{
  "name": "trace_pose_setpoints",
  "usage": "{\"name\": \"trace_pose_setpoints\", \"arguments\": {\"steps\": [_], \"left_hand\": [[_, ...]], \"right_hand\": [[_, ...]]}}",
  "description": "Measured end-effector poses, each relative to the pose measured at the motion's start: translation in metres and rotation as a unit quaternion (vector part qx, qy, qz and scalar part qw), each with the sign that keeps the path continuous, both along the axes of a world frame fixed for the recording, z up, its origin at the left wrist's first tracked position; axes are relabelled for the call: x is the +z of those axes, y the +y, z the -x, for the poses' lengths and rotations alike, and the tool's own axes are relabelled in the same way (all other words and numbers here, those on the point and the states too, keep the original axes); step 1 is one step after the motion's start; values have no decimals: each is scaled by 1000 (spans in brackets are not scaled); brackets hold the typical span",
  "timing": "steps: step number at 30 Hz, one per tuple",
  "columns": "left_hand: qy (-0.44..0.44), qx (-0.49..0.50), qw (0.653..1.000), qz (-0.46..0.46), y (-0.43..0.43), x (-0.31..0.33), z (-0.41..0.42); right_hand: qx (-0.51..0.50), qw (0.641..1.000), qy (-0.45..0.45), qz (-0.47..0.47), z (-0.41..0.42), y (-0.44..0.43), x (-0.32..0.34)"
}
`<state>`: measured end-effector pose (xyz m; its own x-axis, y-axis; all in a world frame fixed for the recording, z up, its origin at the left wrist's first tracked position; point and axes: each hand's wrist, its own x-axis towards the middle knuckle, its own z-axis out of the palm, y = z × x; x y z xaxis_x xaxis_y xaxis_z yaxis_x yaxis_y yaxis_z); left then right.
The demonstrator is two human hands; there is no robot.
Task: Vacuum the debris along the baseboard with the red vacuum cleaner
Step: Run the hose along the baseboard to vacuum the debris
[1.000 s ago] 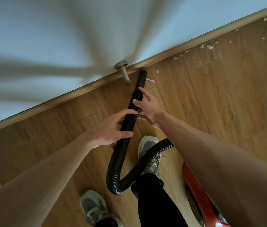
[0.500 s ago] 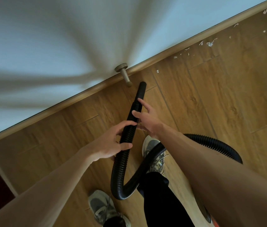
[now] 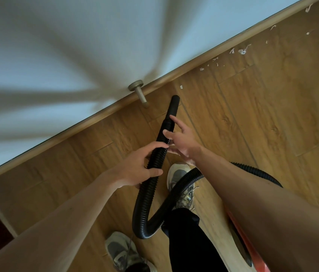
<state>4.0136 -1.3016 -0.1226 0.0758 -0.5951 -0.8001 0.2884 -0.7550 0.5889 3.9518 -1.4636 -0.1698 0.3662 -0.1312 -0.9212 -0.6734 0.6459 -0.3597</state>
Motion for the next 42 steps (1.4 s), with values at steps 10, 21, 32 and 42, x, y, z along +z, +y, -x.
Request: {"name": "trace_pose_setpoints", "arguments": {"steps": [10, 21, 32, 42], "left_hand": [[11, -9, 1000, -4, -22, -1, -12], [-10, -23, 1000, 2, -42, 0, -20], [-63, -89, 994, 16, -64, 2, -29], [-94, -107, 990, 1, -80, 5, -30]], "right_hand": [[8, 1000, -7, 11, -9, -22, -2], [5, 1000, -7, 18, -18, -38, -1], [-28, 1000, -2, -2, -17, -59, 2], [-18, 999, 30, -11, -26, -73, 11]]}}
